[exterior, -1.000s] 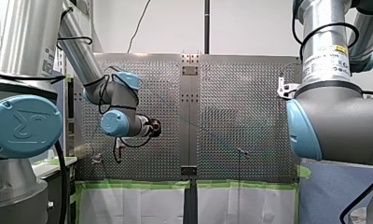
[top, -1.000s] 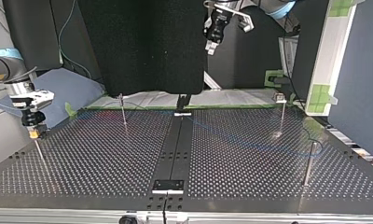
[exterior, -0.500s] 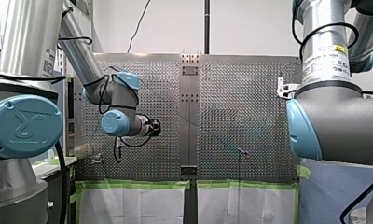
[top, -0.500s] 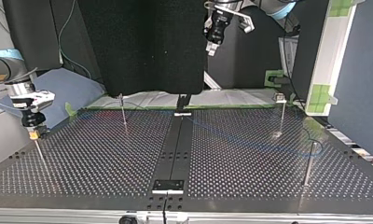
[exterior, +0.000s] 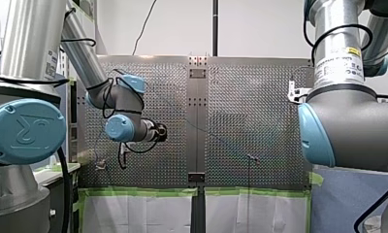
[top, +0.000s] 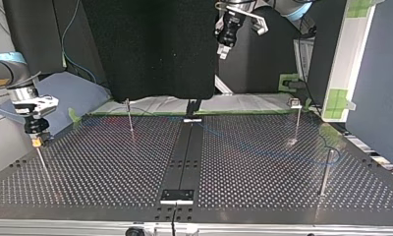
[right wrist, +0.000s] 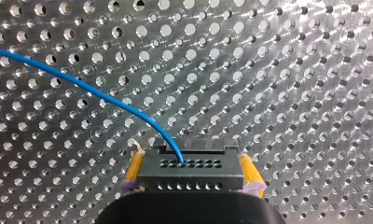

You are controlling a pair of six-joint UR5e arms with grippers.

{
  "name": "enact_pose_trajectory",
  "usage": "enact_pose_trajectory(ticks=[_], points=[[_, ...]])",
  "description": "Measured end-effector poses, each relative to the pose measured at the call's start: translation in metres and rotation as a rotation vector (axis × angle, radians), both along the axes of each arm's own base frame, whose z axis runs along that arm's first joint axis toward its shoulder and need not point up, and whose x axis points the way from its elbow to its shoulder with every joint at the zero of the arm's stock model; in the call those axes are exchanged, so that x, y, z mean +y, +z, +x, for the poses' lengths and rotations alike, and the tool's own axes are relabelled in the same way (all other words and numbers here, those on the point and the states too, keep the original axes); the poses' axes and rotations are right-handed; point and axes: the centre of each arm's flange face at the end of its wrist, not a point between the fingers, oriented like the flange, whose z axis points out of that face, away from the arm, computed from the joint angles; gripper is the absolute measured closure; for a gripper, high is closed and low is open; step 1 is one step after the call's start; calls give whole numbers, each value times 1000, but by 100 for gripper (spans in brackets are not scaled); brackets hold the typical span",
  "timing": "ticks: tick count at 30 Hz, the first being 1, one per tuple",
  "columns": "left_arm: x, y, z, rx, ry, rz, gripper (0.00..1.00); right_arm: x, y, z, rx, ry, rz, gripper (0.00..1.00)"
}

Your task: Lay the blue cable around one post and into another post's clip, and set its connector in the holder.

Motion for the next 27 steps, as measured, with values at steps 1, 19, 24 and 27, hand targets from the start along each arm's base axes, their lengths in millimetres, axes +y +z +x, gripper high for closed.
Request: enact_pose_trajectory(ticks=[1,19,24,27], points=[[0,0,0,0,0,0,0,0,0,0,0,0,0,100],[1,0,0,1,1,0,0,-2,1,2,-55,60,-2,100],[0,0,0,1,1,1,0,-2,0,0,-54,61,1,100],[1,0,0,1,1,1,0,-2,-1,-1,-54,60,2,100]])
